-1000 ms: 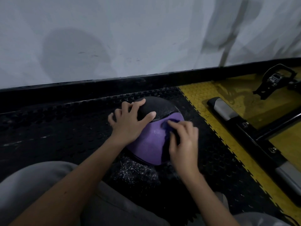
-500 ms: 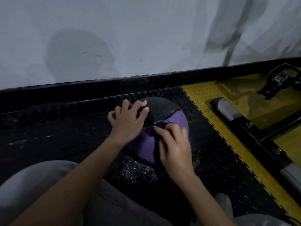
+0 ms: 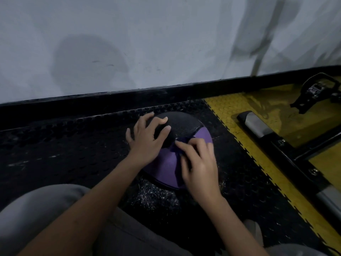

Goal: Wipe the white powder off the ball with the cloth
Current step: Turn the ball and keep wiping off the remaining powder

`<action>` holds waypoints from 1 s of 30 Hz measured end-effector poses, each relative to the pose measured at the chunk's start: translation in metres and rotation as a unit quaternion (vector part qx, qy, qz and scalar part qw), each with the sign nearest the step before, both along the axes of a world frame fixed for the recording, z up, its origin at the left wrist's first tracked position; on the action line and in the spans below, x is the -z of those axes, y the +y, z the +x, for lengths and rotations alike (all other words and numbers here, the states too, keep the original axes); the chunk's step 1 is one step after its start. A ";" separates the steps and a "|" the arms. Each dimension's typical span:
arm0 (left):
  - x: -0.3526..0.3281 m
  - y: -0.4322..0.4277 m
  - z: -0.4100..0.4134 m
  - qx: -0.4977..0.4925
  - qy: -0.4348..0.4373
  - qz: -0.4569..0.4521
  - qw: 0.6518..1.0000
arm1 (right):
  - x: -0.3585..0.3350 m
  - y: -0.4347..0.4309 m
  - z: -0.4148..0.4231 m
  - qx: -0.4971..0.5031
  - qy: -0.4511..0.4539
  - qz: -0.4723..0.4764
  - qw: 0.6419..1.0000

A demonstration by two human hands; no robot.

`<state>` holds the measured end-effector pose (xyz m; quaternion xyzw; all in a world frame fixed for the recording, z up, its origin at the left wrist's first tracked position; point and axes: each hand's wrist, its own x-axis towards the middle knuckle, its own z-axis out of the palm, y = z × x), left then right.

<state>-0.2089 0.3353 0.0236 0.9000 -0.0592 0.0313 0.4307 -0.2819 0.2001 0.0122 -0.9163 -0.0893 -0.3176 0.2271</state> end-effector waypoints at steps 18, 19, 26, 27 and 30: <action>-0.008 0.020 -0.008 0.172 0.157 0.006 0.972 | -0.015 -0.007 -0.011 -0.009 0.013 -0.021 1.000; -0.008 0.022 -0.008 0.173 0.162 0.003 0.972 | -0.016 -0.011 -0.008 -0.015 0.018 -0.019 1.000; -0.008 0.014 -0.011 0.163 0.168 -0.019 0.972 | -0.015 -0.049 0.008 0.083 0.059 0.115 0.988; -0.007 0.014 -0.011 0.161 0.166 -0.016 0.973 | -0.014 -0.040 0.005 0.077 0.044 0.096 0.991; -0.007 0.017 -0.010 0.166 0.162 -0.004 0.973 | -0.015 -0.015 -0.005 0.024 0.013 0.026 0.999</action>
